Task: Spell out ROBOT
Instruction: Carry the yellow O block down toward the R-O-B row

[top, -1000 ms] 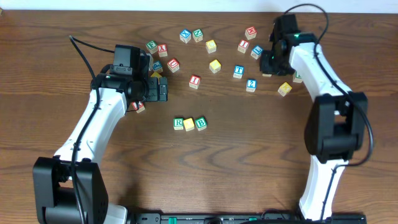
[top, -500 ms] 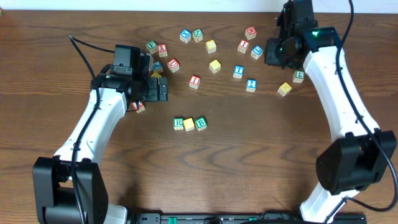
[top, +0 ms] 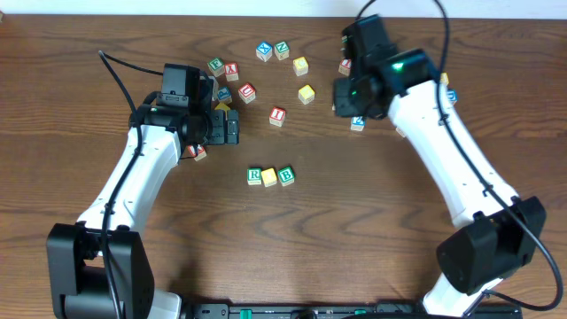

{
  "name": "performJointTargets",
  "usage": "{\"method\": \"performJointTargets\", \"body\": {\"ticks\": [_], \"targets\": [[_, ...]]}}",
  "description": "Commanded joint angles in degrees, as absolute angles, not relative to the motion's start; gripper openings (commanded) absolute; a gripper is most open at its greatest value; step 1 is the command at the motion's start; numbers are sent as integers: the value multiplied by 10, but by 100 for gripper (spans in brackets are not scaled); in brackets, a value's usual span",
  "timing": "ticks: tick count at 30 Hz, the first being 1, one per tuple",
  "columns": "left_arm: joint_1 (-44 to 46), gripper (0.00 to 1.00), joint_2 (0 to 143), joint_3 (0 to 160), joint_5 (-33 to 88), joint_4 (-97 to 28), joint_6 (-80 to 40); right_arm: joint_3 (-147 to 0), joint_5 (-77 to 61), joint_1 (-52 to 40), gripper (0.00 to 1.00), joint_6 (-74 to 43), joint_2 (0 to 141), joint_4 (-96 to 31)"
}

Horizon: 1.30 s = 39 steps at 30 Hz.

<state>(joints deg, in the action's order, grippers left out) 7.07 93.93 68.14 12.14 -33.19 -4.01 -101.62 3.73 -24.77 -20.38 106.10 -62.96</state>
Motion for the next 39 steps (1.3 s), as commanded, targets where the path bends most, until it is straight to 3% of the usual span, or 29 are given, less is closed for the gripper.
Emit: {"method": "performJointTargets", "body": {"ticks": [1, 17, 39], "targets": [[71, 98, 940, 678, 129, -334, -30, -990, 72, -284, 18, -236, 1048, -614], [71, 98, 940, 678, 129, -334, -30, -759, 25, -330, 16, -257, 1048, -426], [71, 98, 940, 678, 129, -334, -30, -678, 9, -369, 17, -274, 1048, -357]]}}
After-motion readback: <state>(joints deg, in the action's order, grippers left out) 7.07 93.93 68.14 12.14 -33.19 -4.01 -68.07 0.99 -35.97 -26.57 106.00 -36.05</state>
